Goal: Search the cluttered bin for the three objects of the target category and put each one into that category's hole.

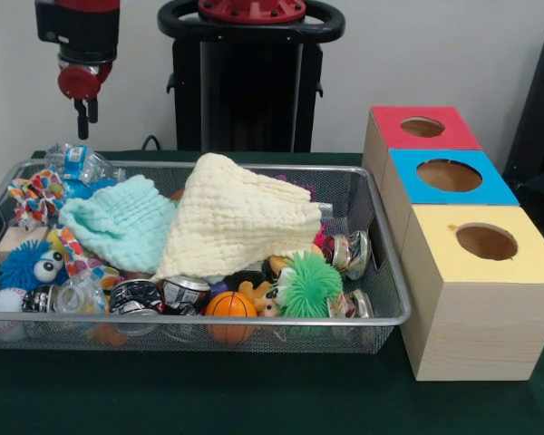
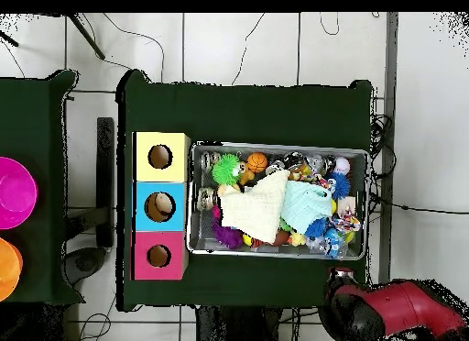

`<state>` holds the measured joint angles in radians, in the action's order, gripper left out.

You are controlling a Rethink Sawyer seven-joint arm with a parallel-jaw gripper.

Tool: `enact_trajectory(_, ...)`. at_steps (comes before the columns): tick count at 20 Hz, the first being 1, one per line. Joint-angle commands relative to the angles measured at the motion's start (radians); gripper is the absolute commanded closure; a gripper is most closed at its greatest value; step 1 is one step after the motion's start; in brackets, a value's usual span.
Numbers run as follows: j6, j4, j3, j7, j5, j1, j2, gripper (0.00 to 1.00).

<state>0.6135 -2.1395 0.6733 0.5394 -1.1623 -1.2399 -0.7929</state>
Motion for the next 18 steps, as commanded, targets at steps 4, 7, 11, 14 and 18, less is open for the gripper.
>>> enact_trajectory(4, -0.195, 0.004, -0.110, 0.315, 0.008, 0.031, -0.035, 0.00)
enact_trajectory(7, -0.194, 0.005, -0.139, 0.308, 0.013, 0.062, -0.075, 0.00)
enact_trajectory(11, -0.210, 0.020, -0.174, 0.279, 0.022, 0.115, -0.070, 0.00)
enact_trajectory(14, -0.182, 0.012, -0.145, 0.185, 0.084, 0.105, -0.106, 0.00)
enact_trajectory(18, -0.160, 0.050, -0.101, 0.078, 0.122, 0.076, -0.103, 0.00)
